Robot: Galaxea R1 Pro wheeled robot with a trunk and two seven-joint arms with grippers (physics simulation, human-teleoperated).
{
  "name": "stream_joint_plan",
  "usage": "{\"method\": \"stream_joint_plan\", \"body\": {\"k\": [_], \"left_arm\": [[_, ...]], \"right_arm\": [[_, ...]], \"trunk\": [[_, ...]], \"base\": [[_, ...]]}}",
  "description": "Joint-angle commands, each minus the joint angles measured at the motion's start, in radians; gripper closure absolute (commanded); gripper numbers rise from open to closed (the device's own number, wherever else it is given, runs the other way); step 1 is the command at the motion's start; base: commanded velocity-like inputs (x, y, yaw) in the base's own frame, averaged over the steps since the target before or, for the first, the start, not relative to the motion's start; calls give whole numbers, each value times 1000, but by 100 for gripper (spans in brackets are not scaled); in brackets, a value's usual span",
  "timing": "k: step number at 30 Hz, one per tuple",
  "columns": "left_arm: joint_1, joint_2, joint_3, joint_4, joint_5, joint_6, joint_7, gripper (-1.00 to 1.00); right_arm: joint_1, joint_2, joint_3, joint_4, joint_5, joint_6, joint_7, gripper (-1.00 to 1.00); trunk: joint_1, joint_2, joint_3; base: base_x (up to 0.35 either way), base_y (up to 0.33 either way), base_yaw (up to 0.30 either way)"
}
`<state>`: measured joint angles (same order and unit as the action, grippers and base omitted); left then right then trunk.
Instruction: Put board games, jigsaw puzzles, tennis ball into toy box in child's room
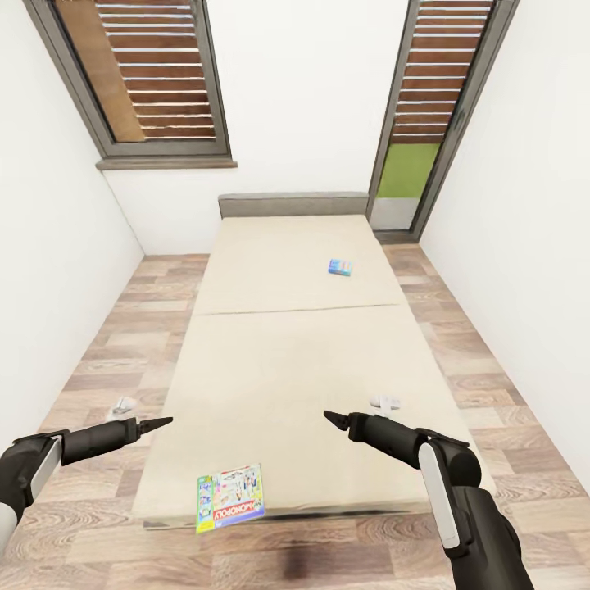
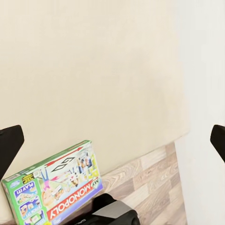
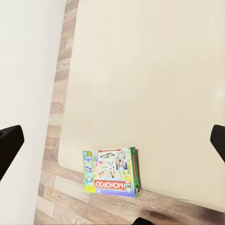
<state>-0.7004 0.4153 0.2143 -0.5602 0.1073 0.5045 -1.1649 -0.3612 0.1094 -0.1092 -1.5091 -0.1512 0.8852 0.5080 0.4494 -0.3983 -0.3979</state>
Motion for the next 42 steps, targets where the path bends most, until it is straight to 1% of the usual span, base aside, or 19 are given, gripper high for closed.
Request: {"method": "stream_joint_plan", "body": {"k": [1, 9, 17, 42], "left_arm": [[-1, 0, 1, 0, 3, 9, -2, -100], [-1, -2, 1, 0, 3, 9, -1, -100], [-1, -5, 0, 0, 3, 9, 1, -100], [-1, -6, 1, 0, 3, 9, 6, -100]], "right_arm": [[-1, 1, -3, -1, -4, 8, 1, -100], [-1, 1, -2, 0, -4, 6, 0, -100], [-1, 1, -1, 0, -5, -14, 0, -100], [-1, 1, -1, 0, -5, -18, 0, -100]], "trunk": [[1, -2, 0], [1, -2, 12], [1, -2, 24], [1, -2, 60]], "base": [[0, 0, 0], [0, 0, 0], [0, 0, 0], [0, 0, 0]]}}
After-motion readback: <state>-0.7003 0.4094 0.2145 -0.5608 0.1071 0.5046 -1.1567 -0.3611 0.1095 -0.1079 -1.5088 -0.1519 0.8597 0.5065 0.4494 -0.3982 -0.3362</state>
